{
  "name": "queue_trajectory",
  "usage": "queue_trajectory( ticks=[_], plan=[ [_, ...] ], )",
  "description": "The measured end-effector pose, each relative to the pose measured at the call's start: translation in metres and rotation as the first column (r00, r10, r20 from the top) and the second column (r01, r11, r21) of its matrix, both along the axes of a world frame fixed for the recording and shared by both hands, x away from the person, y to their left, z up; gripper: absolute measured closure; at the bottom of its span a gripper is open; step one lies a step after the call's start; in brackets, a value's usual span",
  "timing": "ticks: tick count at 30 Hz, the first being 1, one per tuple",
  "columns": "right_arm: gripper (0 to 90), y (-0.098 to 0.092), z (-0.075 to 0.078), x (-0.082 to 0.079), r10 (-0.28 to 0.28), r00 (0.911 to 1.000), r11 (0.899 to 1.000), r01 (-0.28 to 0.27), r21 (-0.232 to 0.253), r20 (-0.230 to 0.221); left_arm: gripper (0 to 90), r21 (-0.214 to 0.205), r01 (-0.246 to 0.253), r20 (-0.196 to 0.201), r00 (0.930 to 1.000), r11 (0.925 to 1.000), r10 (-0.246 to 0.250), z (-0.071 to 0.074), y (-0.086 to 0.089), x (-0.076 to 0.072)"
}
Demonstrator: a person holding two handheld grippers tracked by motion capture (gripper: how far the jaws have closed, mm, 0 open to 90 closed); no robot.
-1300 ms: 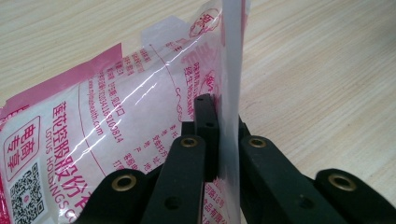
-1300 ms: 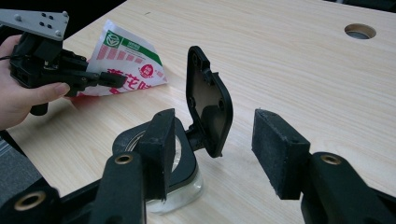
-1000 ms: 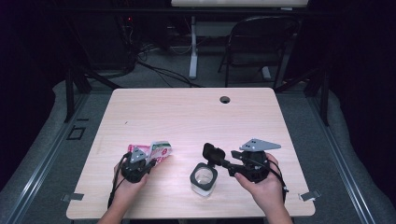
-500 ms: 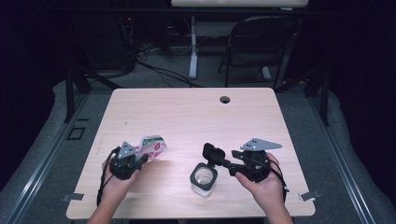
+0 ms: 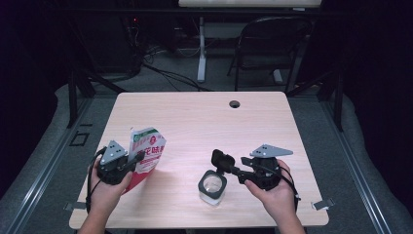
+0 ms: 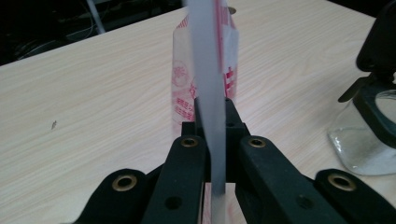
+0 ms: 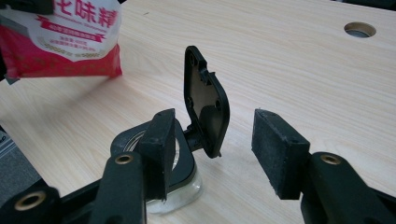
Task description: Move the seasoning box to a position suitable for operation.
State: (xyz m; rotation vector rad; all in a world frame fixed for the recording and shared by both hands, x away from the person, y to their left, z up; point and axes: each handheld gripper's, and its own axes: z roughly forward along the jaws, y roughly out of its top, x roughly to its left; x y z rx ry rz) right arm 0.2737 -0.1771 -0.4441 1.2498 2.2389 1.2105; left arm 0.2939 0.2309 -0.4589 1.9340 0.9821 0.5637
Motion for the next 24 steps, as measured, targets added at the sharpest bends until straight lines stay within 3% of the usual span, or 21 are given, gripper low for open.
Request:
queue_trajectory(
  ticks=[3,12,19,24],
  plan=[
    [49.9,0.000,0.000,0.000,0.002,1.0000,1.000,-0.002,0.000,0.001,90.0,-0.029,0.029,-0.004,0.9996,0.9992,-0.029,0.001,-0.003,-0.002],
    [49.9,-0.001,0.001,-0.001,0.001,1.0000,1.000,-0.001,0.002,0.004,90.0,0.006,0.116,0.003,0.9932,0.9932,-0.116,0.002,-0.026,-0.009],
    [50.5,0.000,0.002,-0.001,0.006,0.9998,1.000,-0.006,0.009,0.019,90.0,0.012,0.190,0.002,0.9818,0.9817,-0.190,0.000,-0.044,-0.014],
    [49.9,0.003,0.001,-0.001,0.059,0.9978,0.998,-0.059,0.012,0.029,90.0,0.012,0.232,0.004,0.9726,0.9726,-0.232,-0.002,-0.054,-0.016]
  ],
)
